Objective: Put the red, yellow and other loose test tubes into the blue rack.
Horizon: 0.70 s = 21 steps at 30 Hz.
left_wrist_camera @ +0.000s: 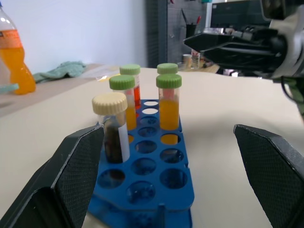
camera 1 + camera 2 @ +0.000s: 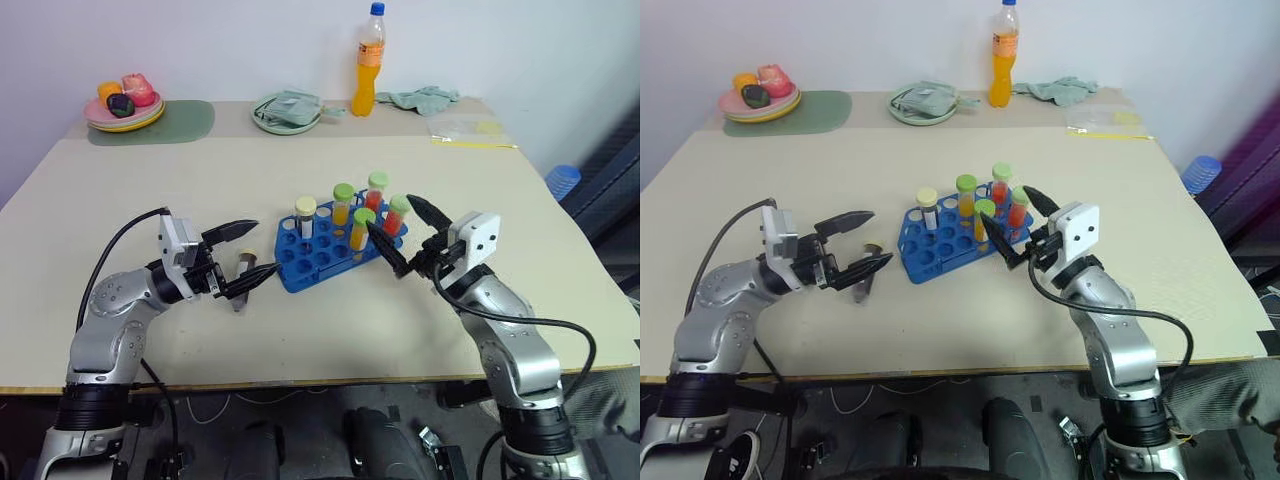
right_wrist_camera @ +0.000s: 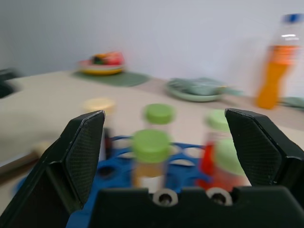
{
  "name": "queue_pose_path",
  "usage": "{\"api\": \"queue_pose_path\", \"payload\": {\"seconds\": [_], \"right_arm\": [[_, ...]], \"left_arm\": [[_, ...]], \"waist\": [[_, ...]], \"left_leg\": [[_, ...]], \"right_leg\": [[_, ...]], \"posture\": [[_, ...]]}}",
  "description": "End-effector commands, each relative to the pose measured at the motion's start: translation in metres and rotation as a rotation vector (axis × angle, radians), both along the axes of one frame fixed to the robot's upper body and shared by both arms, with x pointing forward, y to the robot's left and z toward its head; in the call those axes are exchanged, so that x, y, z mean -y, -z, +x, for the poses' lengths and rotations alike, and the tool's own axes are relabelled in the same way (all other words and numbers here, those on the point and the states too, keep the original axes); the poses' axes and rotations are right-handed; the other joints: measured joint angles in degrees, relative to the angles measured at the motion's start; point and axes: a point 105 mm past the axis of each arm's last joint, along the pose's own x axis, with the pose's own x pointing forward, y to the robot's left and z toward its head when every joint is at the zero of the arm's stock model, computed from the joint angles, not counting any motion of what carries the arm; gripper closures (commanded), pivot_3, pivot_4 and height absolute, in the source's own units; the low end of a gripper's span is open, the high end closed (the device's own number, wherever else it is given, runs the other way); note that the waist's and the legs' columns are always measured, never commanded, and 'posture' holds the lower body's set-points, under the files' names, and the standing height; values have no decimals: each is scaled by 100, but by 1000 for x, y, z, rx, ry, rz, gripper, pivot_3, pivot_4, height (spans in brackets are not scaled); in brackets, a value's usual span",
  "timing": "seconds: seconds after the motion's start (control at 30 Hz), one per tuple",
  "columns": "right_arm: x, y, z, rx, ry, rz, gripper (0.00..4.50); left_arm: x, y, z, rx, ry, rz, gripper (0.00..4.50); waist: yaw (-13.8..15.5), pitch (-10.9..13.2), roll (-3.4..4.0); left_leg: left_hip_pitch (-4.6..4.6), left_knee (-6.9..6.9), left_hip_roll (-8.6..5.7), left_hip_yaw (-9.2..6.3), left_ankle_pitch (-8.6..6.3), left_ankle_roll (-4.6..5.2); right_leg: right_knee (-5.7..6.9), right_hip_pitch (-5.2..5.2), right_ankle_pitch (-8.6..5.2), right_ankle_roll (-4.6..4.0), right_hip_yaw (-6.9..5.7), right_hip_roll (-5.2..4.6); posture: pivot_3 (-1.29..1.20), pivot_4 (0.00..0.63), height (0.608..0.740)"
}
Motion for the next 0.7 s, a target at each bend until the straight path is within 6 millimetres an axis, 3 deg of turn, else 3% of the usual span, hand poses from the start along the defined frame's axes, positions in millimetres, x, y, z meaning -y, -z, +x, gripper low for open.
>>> {"api": "queue_pose_path", "payload": {"seconds": [0.03,0.2,0.33,0.47,0.6,0.7], "right_arm": [[2,-14,-18,-1,-151,-54,30],[17,-31,-42,-72,-367,-155,30],[18,-41,-66,-95,-549,-243,30],[16,-41,-62,-75,-552,-267,30],[9,-38,-55,-70,-537,-226,30],[4,-34,-54,-72,-536,-211,30]], "left_arm": [[-9,-12,-4,38,-48,0,0],[-15,-17,-4,12,-106,23,0],[-20,-20,-4,-55,-162,61,0],[-31,-14,15,-151,-357,176,0],[-38,-24,39,-319,-603,112,0],[-35,-28,42,-496,-634,42,0]], "waist": [[6,1,1],[46,1,-1],[43,2,-4],[18,3,-5],[59,7,-15],[63,7,-16]], "left_leg": [[0,0,0,0,0,0],[-1,3,-2,-1,0,0],[5,0,-1,-2,-1,1],[14,0,1,-2,-1,1],[12,4,0,-8,-1,1],[10,4,-4,-7,-1,1]], "right_leg": [[0,0,0,0,0,0],[-5,7,-1,-1,0,-5],[-5,10,-2,1,-1,-4],[-3,15,-2,2,-1,0],[-4,17,6,18,-1,3],[-4,20,7,27,0,-2]], "posture": [[0,150,740],[0,150,740],[0,150,740],[0,150,740],[0,150,740],[0,150,740]]}}
